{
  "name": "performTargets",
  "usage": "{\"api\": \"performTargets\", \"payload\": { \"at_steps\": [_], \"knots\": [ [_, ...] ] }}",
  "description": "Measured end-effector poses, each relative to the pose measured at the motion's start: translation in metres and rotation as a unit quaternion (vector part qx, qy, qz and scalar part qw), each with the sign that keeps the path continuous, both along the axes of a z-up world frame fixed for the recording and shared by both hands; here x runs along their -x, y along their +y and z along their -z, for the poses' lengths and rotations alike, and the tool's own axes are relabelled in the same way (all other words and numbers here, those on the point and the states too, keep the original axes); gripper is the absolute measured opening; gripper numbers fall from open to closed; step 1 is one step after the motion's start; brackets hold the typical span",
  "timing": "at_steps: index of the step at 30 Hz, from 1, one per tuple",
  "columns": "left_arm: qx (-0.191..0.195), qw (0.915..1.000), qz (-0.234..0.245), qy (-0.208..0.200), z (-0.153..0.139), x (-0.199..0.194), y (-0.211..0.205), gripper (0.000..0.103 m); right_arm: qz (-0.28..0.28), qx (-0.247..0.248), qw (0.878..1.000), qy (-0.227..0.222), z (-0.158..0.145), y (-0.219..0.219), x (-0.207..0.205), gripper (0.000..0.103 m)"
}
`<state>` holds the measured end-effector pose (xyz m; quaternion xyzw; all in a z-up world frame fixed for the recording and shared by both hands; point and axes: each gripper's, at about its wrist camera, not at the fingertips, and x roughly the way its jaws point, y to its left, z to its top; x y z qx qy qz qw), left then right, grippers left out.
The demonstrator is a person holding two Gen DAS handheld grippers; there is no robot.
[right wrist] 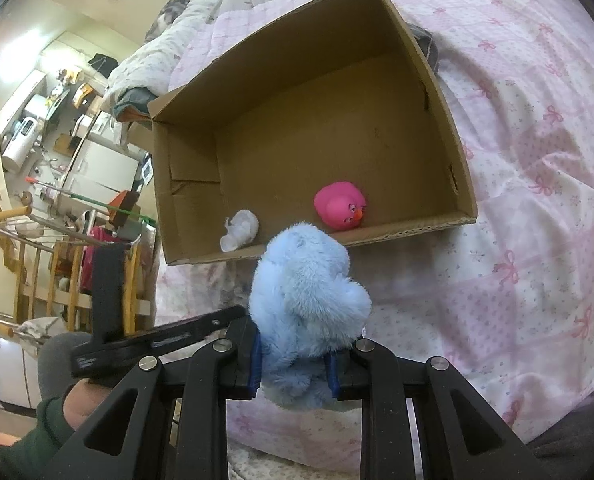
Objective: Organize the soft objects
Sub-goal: 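Grasp the lace-trimmed scrunchie with the left tool, then carry the scrunchie over the box and release it with the left tool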
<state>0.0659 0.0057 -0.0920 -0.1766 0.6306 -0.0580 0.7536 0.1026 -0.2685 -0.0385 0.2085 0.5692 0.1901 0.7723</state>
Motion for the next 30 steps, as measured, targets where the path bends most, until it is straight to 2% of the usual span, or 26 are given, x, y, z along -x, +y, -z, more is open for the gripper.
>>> {"api": "performTargets", "payload": {
  "at_steps": [5, 7, 9, 10, 14, 21, 30],
  "knots": [
    [-0.003, 0.9984, -0.023, -0.052, -0.031, 0.014, 0.014, 0.011, -0.001, 0.002, 1.0, -0.001, 0.0, 0.0, 0.001, 0.026],
    [0.013, 0.997, -0.028, -0.072, -0.039, 0.019, 0.021, 0.011, -0.001, 0.002, 1.0, -0.002, -0.001, 0.001, 0.001, 0.026],
    [0.034, 0.9964, -0.027, -0.072, -0.043, 0.02, 0.022, 0.011, -0.005, 0.004, 1.0, -0.004, -0.001, 0.002, 0.002, 0.026],
    [0.033, 0.9965, -0.028, -0.071, -0.043, 0.021, 0.024, 0.011, -0.006, 0.006, 1.0, -0.005, -0.001, 0.003, 0.002, 0.026],
    [0.013, 0.9979, -0.028, -0.057, -0.035, 0.018, 0.026, 0.011, -0.011, 0.014, 1.0, -0.007, -0.001, 0.005, 0.004, 0.026],
    [-0.009, 0.9965, -0.009, -0.082, -0.044, 0.02, 0.012, 0.011, -0.011, 0.02, 1.0, -0.008, -0.002, 0.006, 0.005, 0.026],
    [-0.032, 0.9967, -0.017, -0.073, -0.039, 0.018, 0.015, 0.011, -0.017, 0.031, 0.999, -0.004, 0.002, 0.012, 0.003, 0.026]
  ]
}}
